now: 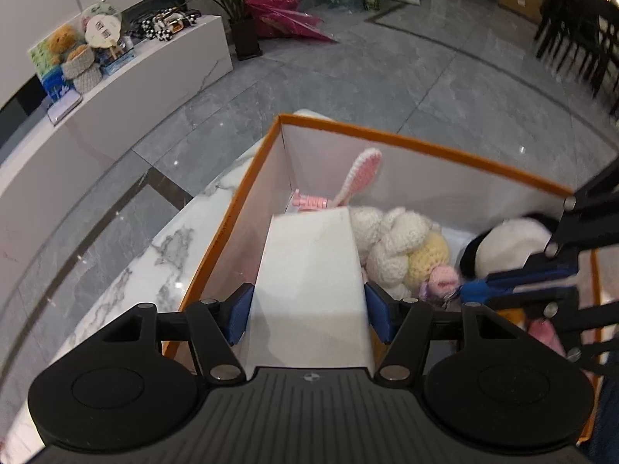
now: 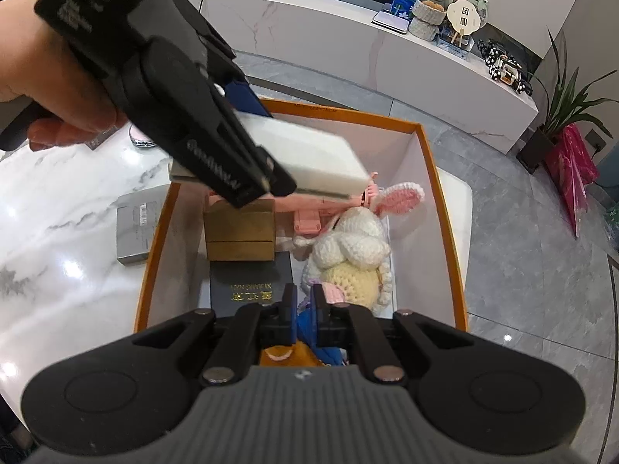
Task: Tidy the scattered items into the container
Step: 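Carry the white box with the left tool while the right tool carries the pink case to the orange box, then open both tools to drop the white box and pink case into the orange box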
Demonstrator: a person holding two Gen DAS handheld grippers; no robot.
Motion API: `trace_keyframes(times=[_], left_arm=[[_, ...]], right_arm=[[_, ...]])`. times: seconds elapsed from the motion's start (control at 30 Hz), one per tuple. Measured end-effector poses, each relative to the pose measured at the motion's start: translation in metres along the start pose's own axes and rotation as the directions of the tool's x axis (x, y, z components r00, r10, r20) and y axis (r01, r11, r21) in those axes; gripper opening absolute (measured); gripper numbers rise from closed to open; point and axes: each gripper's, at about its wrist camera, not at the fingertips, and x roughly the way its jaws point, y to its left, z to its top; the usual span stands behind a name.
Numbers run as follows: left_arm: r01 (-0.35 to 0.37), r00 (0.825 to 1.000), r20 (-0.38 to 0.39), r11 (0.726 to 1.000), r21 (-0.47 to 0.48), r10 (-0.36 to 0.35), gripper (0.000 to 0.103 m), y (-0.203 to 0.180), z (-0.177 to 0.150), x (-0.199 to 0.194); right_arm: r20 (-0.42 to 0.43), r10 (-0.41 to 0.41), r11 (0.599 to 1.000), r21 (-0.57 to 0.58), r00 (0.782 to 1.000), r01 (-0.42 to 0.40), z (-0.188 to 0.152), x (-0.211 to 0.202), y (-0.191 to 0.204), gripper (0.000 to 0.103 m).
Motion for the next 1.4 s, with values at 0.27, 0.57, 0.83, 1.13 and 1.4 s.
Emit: trace_keyframes(times=[0.27, 0.57, 0.83, 1.13, 1.4], left_arm=[[-0.007, 1.000, 0.020, 1.000, -0.014, 0.007, 0.075, 0.001, 0.000, -0.003], [0.001, 0.999, 0.052, 1.000, -0.018, 0.000, 0.088, -0.001, 0.004, -0.017], [0.006, 0.997, 0.074, 1.000, -0.016, -0.005, 0.088, -0.002, 0.000, -0.031], [-0.004, 0.996, 0.089, 1.000, -0.019, 0.005, 0.088, 0.002, -0.004, -0.048], [-0.014, 0.995, 0.101, 1.000, -0.016, 0.016, 0.088, 0.004, -0.008, -0.061]], right_arm=[[-0.002, 0.009, 1.000, -0.005, 1.000, -0.009, -0.004, 0.000, 0.000, 0.008], [0.006, 0.014, 1.000, -0.012, 1.000, -0.014, -0.005, -0.003, 0.003, 0.009], [0.018, 0.035, 0.997, -0.063, 0.999, -0.034, -0.004, -0.007, 0.008, 0.026], [0.033, 0.026, 0.997, -0.072, 0.999, -0.024, -0.003, -0.017, 0.011, 0.046], [0.051, 0.008, 0.997, -0.076, 0.999, -0.004, 0.001, -0.028, 0.013, 0.052]])
